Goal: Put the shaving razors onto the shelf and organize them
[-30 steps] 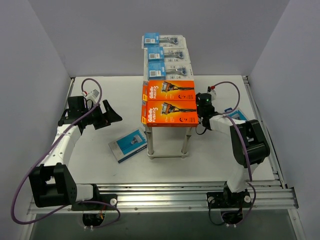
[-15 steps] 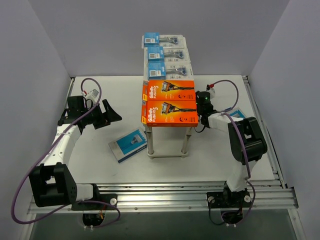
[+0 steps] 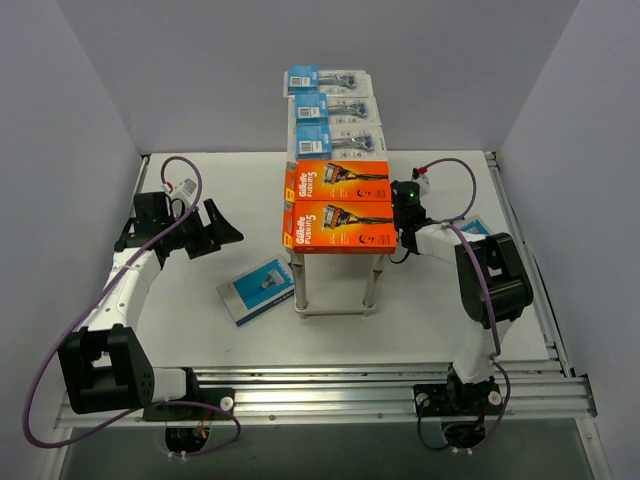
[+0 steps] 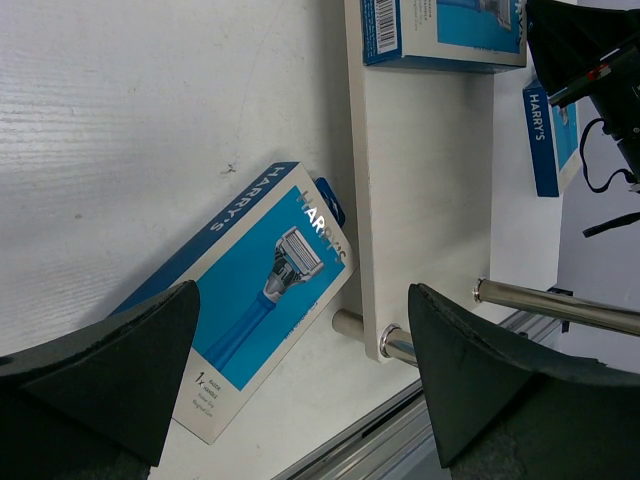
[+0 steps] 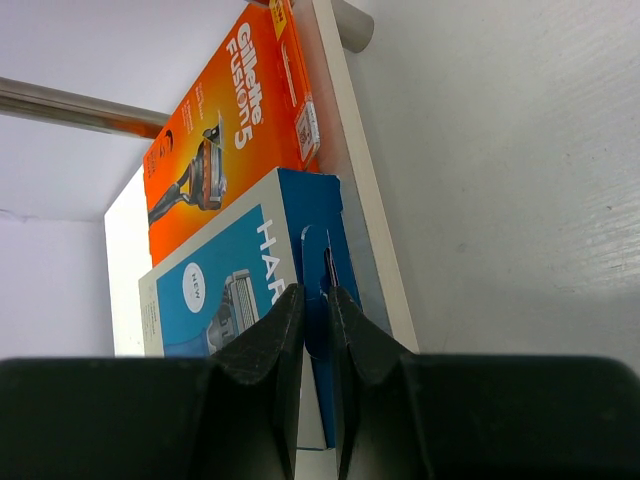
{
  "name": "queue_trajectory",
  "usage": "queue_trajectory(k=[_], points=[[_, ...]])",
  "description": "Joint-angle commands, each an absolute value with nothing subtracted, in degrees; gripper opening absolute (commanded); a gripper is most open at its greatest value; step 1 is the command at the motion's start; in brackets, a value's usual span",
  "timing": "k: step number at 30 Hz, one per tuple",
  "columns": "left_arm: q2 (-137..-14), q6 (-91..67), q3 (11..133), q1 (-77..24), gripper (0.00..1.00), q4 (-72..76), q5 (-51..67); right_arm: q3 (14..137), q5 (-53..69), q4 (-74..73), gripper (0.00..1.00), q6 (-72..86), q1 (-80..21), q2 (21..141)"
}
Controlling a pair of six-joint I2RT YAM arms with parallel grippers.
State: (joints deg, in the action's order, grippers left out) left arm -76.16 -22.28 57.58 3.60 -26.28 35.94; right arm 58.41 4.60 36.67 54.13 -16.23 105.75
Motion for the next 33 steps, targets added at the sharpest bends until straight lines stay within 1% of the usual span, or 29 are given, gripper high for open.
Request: queue_trajectory(k=[1,4,6,9,10,12,15,20,21,23,27,30,33], points=[[-76.5,-22.3,57.4,4.1,0.94,-23.4,37.4,60.3,2.4,34.8,0.00,53.3,-16.2,106.3],[-76.6,-22.3,57.4,4.1,0.94,-23.5,37.4,60.4,2.9,34.6,0.00,53.1,-15.7,106.2],[-76.6,-22.3,57.4,4.1,0.94,-23.5,37.4,60.3,3.2,34.5,0.02,53.1,-15.6,106.3],[-76.6,-22.3,57.4,4.1,0.94,-23.5,37.3,60.4,4.7,34.9,0.11,53.3,-15.1,106.3],[-76.6,-22.3,57.4,4.2,0.94,-23.5,37.3,60.4,5.0,34.9,0.18,53.3,-14.9,106.2],[-76.6,-22.2,57.5,4.1,0.94,-23.6,37.3,60.5,5.4,34.7,0.26,53.3,-14.8,106.0],[-76.6,-22.1,57.5,4.1,0.94,-23.6,37.1,60.9,6.0,34.1,0.32,52.9,-14.4,105.6],[-76.5,-22.1,57.5,4.2,0.94,-23.7,37.1,61.6,6.4,32.3,0.38,52.0,-13.6,104.1],[-76.5,-22.1,57.6,4.2,0.94,-23.8,37.0,61.5,6.6,32.1,0.42,51.9,-13.5,103.7],[-76.4,-22.0,57.6,4.4,0.94,-23.7,37.0,61.8,6.8,31.3,0.45,51.8,-13.1,103.0],[-76.6,-22.0,57.6,4.7,0.94,-23.8,36.8,61.6,7.0,29.3,0.55,51.2,-12.0,101.0],[-76.6,-22.0,57.7,4.9,0.94,-24.0,37.1,60.8,7.4,26.9,0.59,49.6,-10.2,98.3],[-75.9,-21.9,57.6,5.1,0.94,-23.9,36.8,59.4,8.7,23.7,0.59,48.3,-6.7,94.9]])
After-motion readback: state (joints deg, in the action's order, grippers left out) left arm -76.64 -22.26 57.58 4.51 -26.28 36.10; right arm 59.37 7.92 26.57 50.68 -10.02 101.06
